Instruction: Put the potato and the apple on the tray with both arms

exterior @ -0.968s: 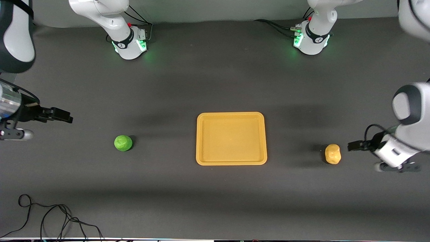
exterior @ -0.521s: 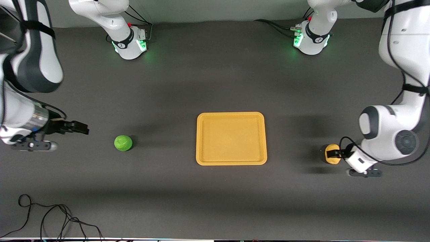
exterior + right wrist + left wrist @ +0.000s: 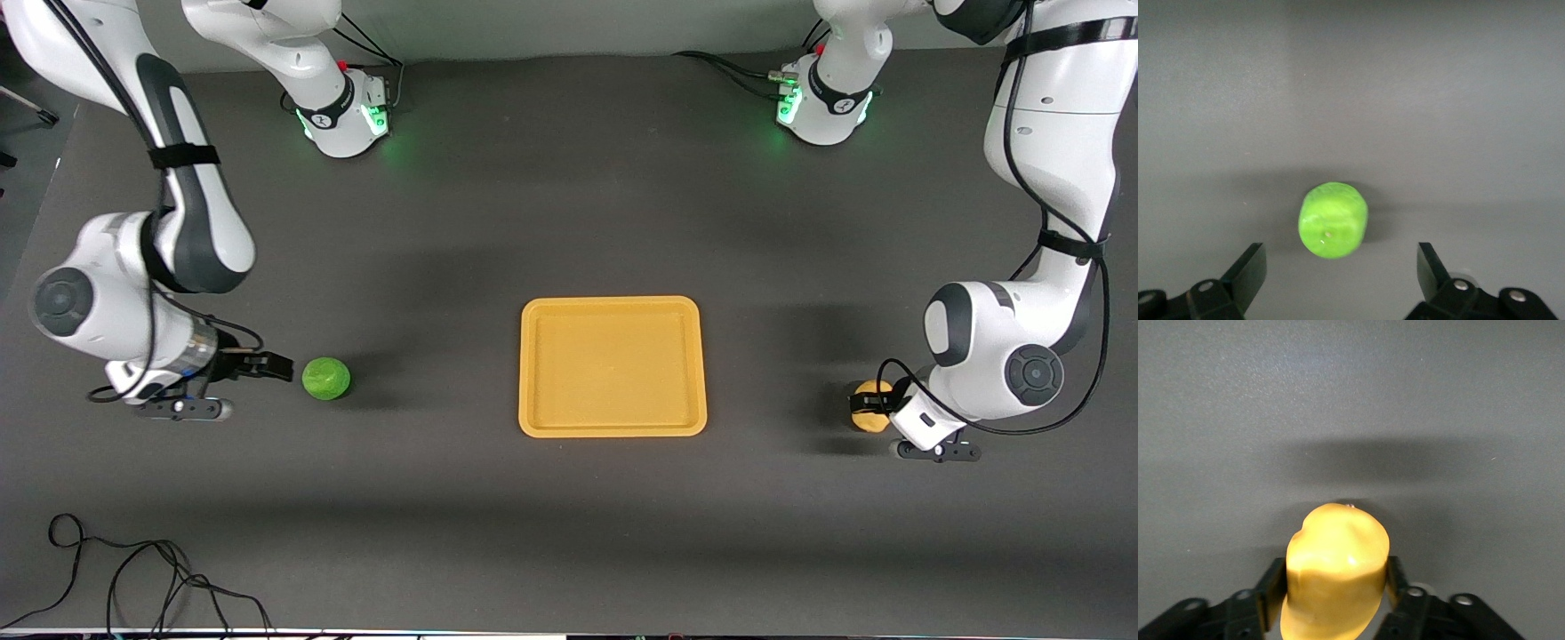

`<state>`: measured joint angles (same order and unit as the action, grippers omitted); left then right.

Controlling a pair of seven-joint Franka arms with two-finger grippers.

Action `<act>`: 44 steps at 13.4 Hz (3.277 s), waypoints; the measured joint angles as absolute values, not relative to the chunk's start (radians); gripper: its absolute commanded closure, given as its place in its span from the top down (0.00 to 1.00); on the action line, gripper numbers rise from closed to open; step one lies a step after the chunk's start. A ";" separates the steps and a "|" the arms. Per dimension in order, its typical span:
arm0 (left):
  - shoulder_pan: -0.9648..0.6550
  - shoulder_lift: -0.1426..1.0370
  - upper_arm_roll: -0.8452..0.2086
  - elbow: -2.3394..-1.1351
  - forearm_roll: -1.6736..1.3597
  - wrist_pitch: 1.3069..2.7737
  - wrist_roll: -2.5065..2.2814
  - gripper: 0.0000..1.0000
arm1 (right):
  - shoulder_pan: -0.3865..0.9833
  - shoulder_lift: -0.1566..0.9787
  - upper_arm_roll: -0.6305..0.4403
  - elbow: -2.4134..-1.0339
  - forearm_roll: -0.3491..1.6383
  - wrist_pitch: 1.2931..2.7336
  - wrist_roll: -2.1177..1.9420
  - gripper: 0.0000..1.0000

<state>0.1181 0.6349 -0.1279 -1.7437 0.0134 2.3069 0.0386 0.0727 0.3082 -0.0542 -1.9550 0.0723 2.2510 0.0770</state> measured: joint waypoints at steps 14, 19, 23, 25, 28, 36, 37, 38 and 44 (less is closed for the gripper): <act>-0.353 0.570 -0.149 -1.645 0.014 2.121 -0.623 0.29 | 0.074 0.405 0.005 -2.059 0.082 2.458 0.138 1.00; -0.381 0.649 -0.148 -1.642 0.013 2.206 -0.688 0.33 | 0.075 0.505 0.011 -2.064 -0.025 2.519 0.210 0.43; -0.403 0.660 -0.148 -1.642 0.013 2.216 -0.704 0.44 | 0.074 0.469 0.037 -2.005 -0.025 2.435 0.240 0.31; -0.413 0.675 -0.148 -1.642 0.013 2.234 -0.706 0.64 | 0.072 0.427 0.093 -1.917 -0.025 2.275 0.322 0.31; -0.414 0.688 -0.145 -1.642 0.013 2.247 -0.707 1.00 | 0.076 0.420 0.249 -1.779 -0.025 2.172 0.526 0.31; -0.376 0.625 -0.105 -1.615 0.034 2.184 -0.687 1.00 | 0.134 0.649 0.508 -1.630 -0.159 2.364 0.952 0.27; -0.335 0.602 -0.099 -1.614 0.043 2.164 -0.640 1.00 | 0.164 0.688 0.513 -1.613 -0.236 2.379 1.040 0.27; -0.279 0.581 -0.094 -1.614 0.047 2.149 -0.565 1.00 | 0.192 0.736 0.520 -1.587 -0.310 2.393 1.131 0.27; 0.051 0.418 -0.093 -1.613 0.046 1.964 -0.042 1.00 | 0.301 1.005 0.535 -1.360 -0.462 2.418 1.330 0.46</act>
<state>0.0512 0.4175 -0.0925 -1.6128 0.0456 1.9639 -0.0420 0.3013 1.0048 0.5355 -1.3602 -0.4618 2.4178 1.3300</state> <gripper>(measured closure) 0.000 0.229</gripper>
